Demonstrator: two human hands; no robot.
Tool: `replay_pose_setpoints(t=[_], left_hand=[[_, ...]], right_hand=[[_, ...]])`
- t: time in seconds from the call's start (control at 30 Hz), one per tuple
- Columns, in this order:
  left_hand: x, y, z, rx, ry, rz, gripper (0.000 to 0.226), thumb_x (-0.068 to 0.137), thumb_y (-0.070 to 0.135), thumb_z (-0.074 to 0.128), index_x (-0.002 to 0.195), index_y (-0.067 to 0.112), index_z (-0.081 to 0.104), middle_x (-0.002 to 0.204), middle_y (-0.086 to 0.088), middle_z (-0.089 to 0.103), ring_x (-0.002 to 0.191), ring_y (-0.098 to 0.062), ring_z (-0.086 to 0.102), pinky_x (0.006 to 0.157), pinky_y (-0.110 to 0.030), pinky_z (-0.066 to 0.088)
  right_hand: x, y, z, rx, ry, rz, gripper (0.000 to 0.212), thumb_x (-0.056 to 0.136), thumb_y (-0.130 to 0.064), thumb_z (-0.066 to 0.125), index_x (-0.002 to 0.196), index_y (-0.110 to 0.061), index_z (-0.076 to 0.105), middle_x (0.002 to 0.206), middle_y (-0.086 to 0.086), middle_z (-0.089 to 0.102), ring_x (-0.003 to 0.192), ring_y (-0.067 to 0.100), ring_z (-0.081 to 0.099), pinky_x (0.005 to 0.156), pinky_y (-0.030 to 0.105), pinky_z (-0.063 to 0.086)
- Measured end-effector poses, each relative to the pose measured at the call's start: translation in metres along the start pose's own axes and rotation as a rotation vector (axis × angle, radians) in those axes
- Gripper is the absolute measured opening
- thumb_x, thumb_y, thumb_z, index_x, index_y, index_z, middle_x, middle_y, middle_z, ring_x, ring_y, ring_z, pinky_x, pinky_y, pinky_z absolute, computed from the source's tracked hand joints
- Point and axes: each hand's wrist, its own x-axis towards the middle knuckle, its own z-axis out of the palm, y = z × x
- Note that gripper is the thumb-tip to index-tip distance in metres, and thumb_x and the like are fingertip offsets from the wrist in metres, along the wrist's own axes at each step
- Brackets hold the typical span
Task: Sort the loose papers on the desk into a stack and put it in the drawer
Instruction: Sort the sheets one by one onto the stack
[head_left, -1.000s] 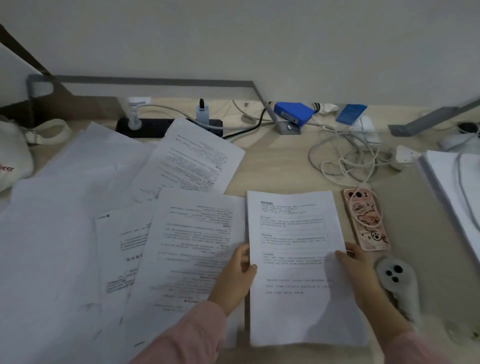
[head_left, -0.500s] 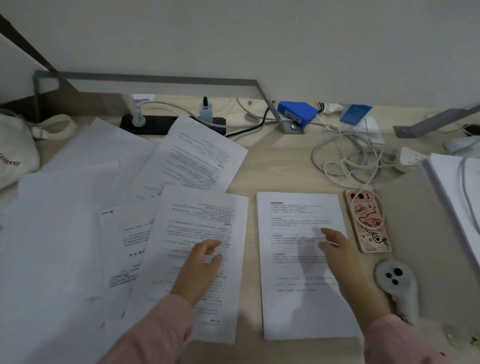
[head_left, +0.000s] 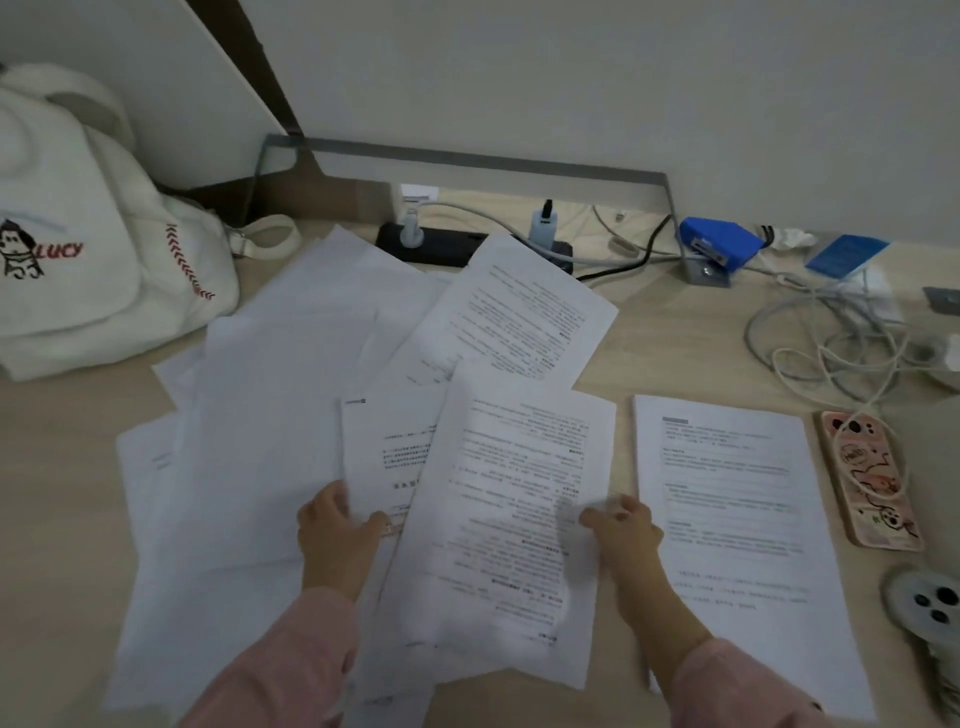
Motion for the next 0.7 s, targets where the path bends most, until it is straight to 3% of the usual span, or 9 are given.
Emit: replay_pose_setpoints(t=[0.13, 0.27, 0.3, 0.37, 0.43, 0.57, 0.7], left_hand=[[0.004, -0.001, -0.005, -0.194, -0.102, -0.054, 0.039, 0.082, 0.008, 0.062, 0.117, 0.011, 0.044, 0.109, -0.008, 0.055, 0.093, -0.024, 0.055, 0.08, -0.031, 0.043], [-0.006, 0.005, -0.01, -0.255, -0.286, 0.002, 0.016, 0.088, 0.014, 0.058, 0.102, 0.019, 0.061, 0.1, -0.002, 0.067, 0.089, -0.022, 0.063, 0.085, -0.036, 0.05], [-0.01, 0.008, -0.012, -0.291, -0.317, 0.025, 0.013, 0.088, 0.015, 0.058, 0.097, 0.023, 0.064, 0.098, 0.001, 0.069, 0.089, -0.02, 0.064, 0.083, -0.035, 0.052], [-0.015, 0.013, -0.018, -0.346, -0.32, 0.074, 0.011, 0.09, 0.017, 0.056, 0.09, 0.026, 0.064, 0.092, 0.006, 0.069, 0.082, -0.012, 0.064, 0.07, -0.021, 0.053], [-0.016, 0.017, -0.027, -0.395, -0.264, 0.113, 0.011, 0.092, 0.017, 0.053, 0.095, 0.02, 0.063, 0.087, 0.008, 0.066, 0.077, -0.01, 0.061, 0.056, -0.013, 0.047], [0.0, 0.011, -0.051, -0.518, -0.123, 0.062, 0.019, 0.09, 0.016, 0.055, 0.108, 0.016, 0.06, 0.091, 0.002, 0.065, 0.079, -0.015, 0.06, 0.067, -0.027, 0.049], [0.011, -0.005, -0.07, -0.55, -0.07, 0.01, 0.011, 0.089, 0.016, 0.057, 0.095, 0.023, 0.063, 0.097, -0.004, 0.067, 0.089, -0.025, 0.062, 0.09, -0.046, 0.048]], right_hand=[[-0.002, 0.006, 0.014, 0.088, 0.019, -0.011, 0.057, 0.08, -0.011, 0.068, 0.129, -0.005, 0.04, 0.124, 0.014, 0.049, 0.1, 0.028, 0.051, 0.08, 0.034, 0.043], [-0.008, 0.01, 0.025, -0.017, -0.017, -0.056, 0.032, 0.08, -0.017, 0.068, 0.107, -0.003, 0.06, 0.101, 0.011, 0.065, 0.082, 0.022, 0.061, 0.064, 0.027, 0.049], [-0.011, 0.009, 0.025, -0.041, -0.026, -0.073, 0.027, 0.081, -0.017, 0.067, 0.103, -0.003, 0.06, 0.097, 0.01, 0.065, 0.079, 0.022, 0.061, 0.063, 0.028, 0.05], [-0.017, 0.006, 0.022, 0.01, -0.068, -0.121, 0.022, 0.085, -0.014, 0.063, 0.105, -0.007, 0.057, 0.094, 0.006, 0.062, 0.079, 0.02, 0.06, 0.066, 0.028, 0.051], [-0.021, 0.002, 0.014, 0.098, -0.105, -0.199, 0.02, 0.088, -0.01, 0.058, 0.107, -0.011, 0.055, 0.095, 0.005, 0.062, 0.079, 0.018, 0.059, 0.067, 0.027, 0.049], [-0.009, 0.002, -0.018, 0.226, 0.091, -0.272, 0.017, 0.09, -0.007, 0.052, 0.106, -0.009, 0.058, 0.104, 0.017, 0.064, 0.088, 0.03, 0.06, 0.08, 0.037, 0.049], [0.003, 0.0, -0.043, 0.501, 0.003, -0.217, 0.022, 0.093, -0.007, 0.047, 0.113, -0.011, 0.056, 0.104, 0.009, 0.063, 0.095, 0.027, 0.058, 0.069, 0.026, 0.054]])
